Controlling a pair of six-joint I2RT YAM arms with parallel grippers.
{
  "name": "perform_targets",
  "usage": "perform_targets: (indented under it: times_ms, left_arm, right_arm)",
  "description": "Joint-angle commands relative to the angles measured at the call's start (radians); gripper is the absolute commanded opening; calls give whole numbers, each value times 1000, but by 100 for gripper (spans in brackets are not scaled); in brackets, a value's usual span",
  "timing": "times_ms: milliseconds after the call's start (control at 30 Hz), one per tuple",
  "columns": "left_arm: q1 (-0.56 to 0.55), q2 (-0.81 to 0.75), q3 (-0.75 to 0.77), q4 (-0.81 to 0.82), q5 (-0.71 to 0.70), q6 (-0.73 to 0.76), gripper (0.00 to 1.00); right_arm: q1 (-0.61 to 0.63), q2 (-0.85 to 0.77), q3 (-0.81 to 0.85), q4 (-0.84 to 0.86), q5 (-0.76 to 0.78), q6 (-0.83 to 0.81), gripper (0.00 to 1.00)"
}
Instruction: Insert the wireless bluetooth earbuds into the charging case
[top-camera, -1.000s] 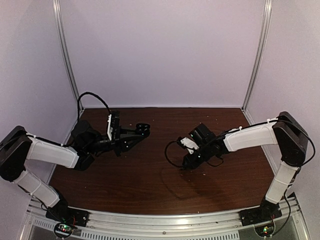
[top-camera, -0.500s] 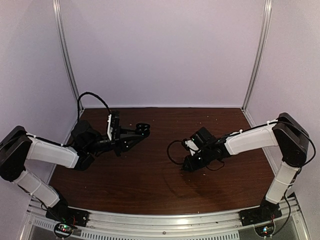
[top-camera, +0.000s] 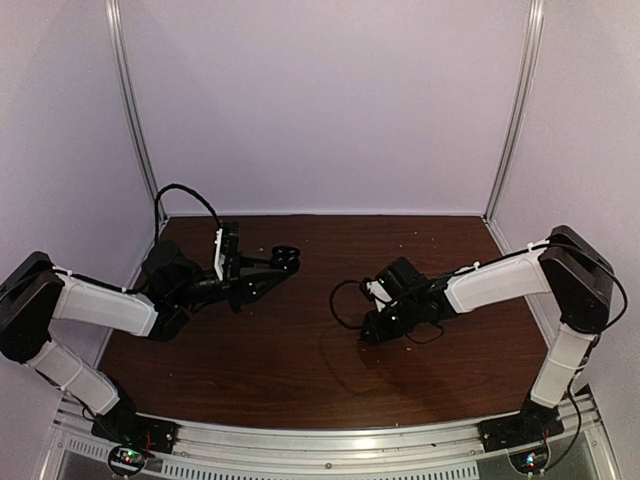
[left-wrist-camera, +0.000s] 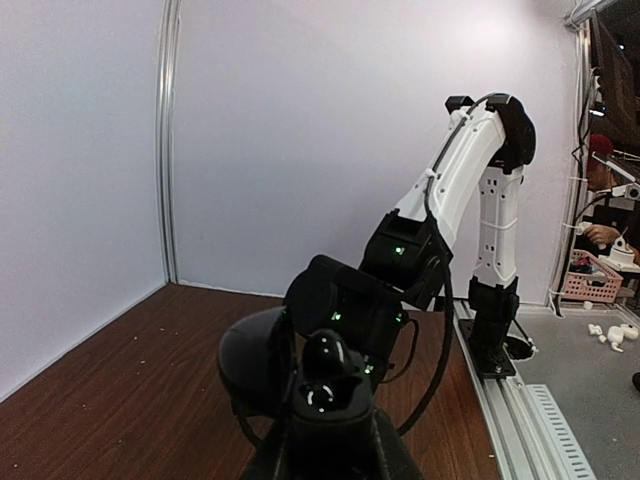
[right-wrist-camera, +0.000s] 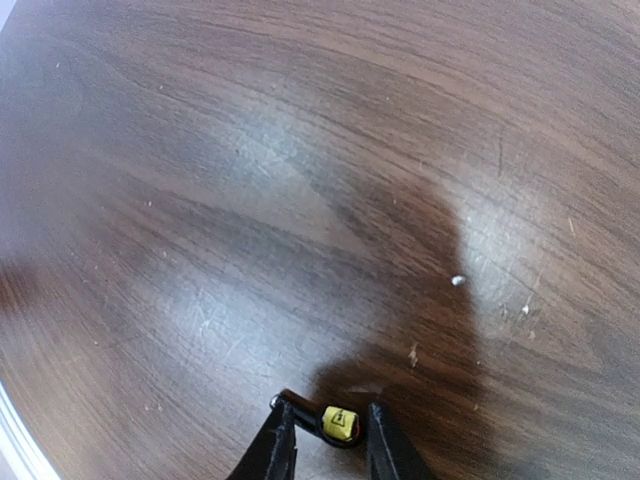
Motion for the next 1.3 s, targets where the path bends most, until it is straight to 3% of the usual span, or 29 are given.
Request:
perform_targets:
  times_ms: [0, 300, 767, 1267]
  left_arm:
    - [6, -10, -10, 60, -10, 4, 0]
    - [9, -11, -15, 62, -9, 7, 0]
    - [12, -2, -8, 66, -5, 4, 0]
    - [12, 5, 5, 63, -1, 4, 0]
  right_arm:
    - [3, 38, 35, 4, 13, -16, 27]
    - [5, 64, 62, -13, 0, -47, 24]
    - [29, 59, 70, -113, 112, -143, 27]
    - [50, 55, 85, -124, 145, -158, 15]
